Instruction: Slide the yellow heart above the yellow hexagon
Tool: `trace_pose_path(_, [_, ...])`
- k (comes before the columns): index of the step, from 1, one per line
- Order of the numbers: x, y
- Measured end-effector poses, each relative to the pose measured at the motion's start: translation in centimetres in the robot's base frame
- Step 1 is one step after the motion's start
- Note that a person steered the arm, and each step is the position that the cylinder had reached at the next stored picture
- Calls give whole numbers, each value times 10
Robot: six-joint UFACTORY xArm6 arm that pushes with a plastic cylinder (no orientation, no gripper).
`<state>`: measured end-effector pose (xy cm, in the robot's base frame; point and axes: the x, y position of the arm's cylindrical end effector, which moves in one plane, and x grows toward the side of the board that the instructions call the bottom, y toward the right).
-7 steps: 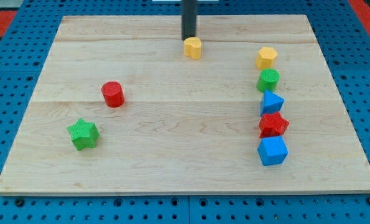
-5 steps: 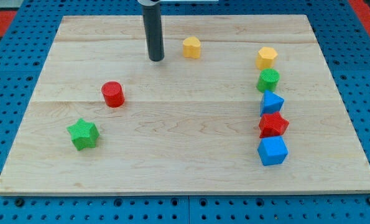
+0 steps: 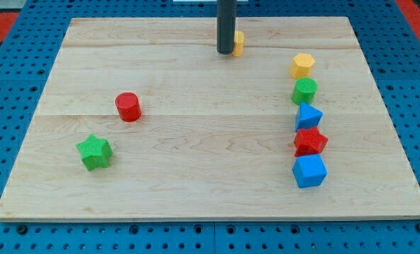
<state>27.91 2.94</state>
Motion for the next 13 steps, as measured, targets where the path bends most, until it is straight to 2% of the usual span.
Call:
trace_pose_path(5, [-20, -4])
trace_pose_path(7, [-24, 24])
trace_pose_path(9, [-48, 30])
trace_pose_path(13, [-47, 94])
